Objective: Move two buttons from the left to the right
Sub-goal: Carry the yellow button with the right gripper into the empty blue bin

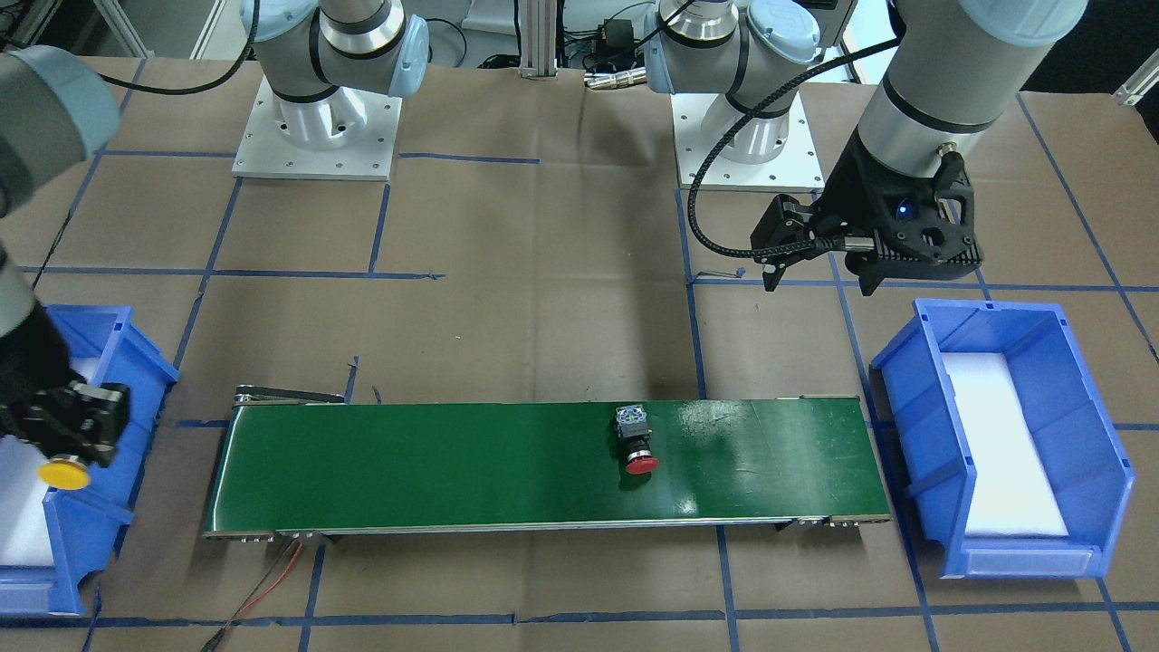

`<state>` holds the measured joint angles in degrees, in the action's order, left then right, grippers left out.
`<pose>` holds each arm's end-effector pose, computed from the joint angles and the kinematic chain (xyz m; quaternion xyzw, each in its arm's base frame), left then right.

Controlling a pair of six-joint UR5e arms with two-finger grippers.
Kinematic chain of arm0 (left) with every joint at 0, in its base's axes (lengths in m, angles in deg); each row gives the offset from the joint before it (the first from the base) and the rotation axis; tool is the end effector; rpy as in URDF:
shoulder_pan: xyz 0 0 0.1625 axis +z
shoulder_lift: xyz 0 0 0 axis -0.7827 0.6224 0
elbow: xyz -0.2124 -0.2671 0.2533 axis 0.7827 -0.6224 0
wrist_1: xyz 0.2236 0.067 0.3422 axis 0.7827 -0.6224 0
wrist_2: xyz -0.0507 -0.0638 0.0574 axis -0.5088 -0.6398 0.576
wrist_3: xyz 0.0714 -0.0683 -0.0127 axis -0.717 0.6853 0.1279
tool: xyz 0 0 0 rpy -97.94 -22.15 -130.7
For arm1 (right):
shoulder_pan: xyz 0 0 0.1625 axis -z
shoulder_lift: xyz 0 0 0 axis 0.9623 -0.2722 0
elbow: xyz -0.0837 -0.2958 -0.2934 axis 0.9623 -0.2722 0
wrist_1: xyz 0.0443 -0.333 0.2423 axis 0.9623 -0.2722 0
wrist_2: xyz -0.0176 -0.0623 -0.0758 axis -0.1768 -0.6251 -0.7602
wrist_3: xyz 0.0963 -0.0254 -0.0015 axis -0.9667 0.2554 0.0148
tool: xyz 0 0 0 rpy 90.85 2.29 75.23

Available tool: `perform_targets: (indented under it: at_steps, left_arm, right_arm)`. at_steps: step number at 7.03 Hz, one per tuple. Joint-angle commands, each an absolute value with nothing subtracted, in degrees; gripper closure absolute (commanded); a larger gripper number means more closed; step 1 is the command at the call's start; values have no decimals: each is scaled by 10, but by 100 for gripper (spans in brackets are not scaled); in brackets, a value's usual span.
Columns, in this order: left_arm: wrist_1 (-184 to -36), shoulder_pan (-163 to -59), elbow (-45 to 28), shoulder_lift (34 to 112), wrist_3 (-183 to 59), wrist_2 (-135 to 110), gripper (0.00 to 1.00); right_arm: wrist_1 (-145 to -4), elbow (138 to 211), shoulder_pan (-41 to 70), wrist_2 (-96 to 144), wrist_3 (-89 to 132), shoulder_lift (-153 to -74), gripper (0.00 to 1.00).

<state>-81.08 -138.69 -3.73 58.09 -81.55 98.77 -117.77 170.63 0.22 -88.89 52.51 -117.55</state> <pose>-0.1075 -0.5357 0.4826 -0.0165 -0.9997 0.0169 0.0009 -0.0431 -0.6318 0.3998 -0.0151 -0.9911 0.1273 0.0362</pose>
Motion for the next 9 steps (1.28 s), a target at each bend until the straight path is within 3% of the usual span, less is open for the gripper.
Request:
perform_targets:
  at_steps: [1,2,5,9]
  left_arm:
    - [-811,-1387,-38,581,-816,987,0]
    - [-811,-1387,-37,581,-816,986,0]
    - [-811,-1387,-38,581,-816,986,0]
    - [-811,-1387,-40,581,-815,986,0]
  right_arm:
    - [-1182,1703,103,-887,659,-1168,94]
    - [-1184,1720,123,-886,692,-1160,95]
    - [-1361,1873,142,-870,714,-1167,96]
    - [-1377,1919,161,-872,715,-1161,95]
